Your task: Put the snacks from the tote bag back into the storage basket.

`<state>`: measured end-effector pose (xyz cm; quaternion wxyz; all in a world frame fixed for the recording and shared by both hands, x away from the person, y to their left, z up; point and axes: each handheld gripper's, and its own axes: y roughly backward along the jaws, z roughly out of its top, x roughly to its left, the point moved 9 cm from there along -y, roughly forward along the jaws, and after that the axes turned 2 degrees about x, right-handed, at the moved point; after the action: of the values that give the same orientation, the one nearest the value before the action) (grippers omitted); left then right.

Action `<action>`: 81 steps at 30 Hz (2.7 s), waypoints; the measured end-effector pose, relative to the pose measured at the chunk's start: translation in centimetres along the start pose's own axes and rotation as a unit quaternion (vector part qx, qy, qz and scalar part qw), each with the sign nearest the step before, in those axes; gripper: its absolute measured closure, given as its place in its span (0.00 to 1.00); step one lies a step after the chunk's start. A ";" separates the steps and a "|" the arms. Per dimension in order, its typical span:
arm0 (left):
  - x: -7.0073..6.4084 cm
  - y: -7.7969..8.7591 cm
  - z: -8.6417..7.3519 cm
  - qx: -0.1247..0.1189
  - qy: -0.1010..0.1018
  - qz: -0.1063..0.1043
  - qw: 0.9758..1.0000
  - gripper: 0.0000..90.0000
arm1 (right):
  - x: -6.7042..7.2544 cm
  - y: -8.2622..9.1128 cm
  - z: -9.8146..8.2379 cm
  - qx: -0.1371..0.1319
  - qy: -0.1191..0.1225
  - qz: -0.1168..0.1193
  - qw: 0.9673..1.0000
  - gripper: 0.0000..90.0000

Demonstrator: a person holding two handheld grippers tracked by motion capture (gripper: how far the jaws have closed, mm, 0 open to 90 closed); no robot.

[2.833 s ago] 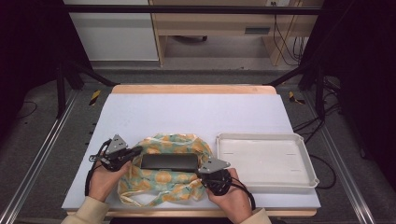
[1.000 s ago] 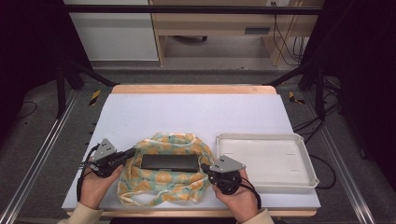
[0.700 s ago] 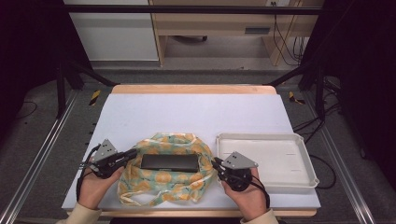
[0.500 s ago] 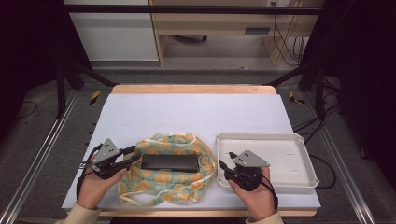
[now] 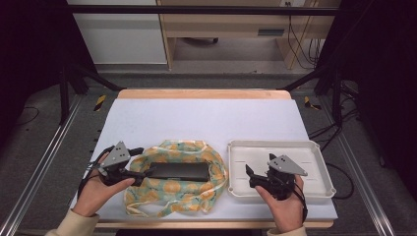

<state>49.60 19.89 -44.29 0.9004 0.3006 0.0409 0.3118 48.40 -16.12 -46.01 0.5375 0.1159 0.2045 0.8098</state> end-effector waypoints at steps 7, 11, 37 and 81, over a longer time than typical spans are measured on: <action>0.2 -0.5 2.5 0.066 -0.078 -0.014 0.995 0.28 | -0.5 -0.3 -0.6 0.014 0.025 -0.002 1.000 0.09; -0.3 -0.9 3.7 0.097 -0.116 -0.029 0.988 0.31 | -0.3 -0.2 -0.7 0.016 0.041 0.000 0.999 0.09; -2.1 -4.2 2.6 0.240 -0.222 -0.124 0.937 0.47 | -2.7 0.6 -2.3 0.043 0.010 -0.030 0.999 0.13; -1.0 -7.4 -3.1 0.306 -0.243 -0.187 0.901 0.44 | -2.0 -0.2 -3.1 0.075 0.022 -0.012 0.997 0.11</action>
<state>51.93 16.27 -51.16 0.7877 0.6148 -0.0300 0.0270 48.07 -18.51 -48.84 0.5320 0.1353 0.2781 0.7882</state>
